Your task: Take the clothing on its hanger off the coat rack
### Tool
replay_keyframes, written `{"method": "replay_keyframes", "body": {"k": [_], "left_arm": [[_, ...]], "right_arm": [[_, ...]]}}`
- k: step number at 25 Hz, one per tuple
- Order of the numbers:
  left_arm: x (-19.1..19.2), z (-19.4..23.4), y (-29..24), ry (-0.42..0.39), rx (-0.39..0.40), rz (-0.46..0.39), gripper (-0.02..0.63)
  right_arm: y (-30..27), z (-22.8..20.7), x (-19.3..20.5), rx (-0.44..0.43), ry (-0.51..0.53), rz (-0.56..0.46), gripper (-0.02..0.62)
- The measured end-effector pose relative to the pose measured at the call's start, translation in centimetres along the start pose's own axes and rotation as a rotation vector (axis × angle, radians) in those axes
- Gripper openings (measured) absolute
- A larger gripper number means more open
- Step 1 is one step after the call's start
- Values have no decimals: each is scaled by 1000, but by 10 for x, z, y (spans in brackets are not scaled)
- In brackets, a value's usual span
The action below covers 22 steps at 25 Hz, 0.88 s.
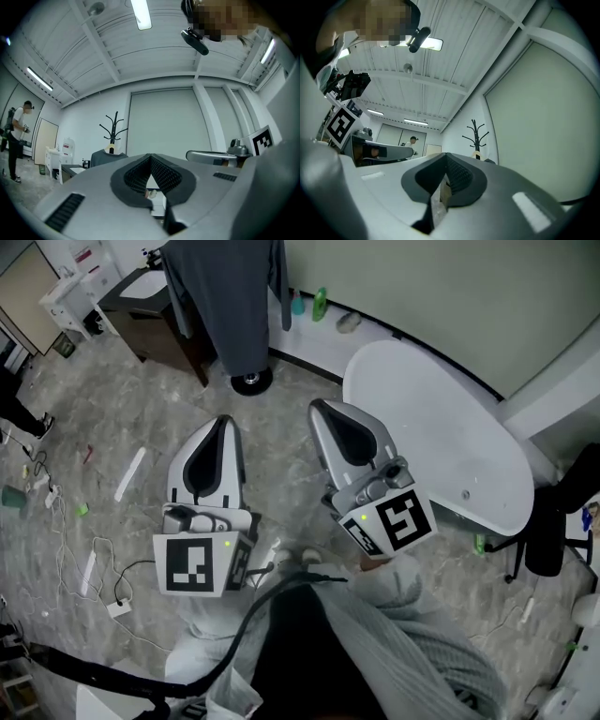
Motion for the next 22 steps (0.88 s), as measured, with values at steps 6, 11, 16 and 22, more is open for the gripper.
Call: {"method": "replay_keyframes", "body": {"k": [6,11,16,22], "left_arm": [[2,-1,-18,-19,-40,-8,5],[7,-7,-39,-15,-62,2,5],[24,20,-76,-13,-71,21,5],[36,84,-141,-28,-76,3,5]], "right_arm": [[-9,-23,5,-32,-21,-5,2],[-20,-38,12,-68,-30,9,2],[-56,-59,36,-82,-38,27,2],[-134,-89,65,-63,-26,25,2]]}}
Point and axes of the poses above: the fingertips, and each gripper's own axes: y backward along the fingers, z to its left, x out of its underside, the point moved 5 cm from there along y, backward along the fingers, and after that the axes turned 5 degrees about x, right-handed, at the moved point
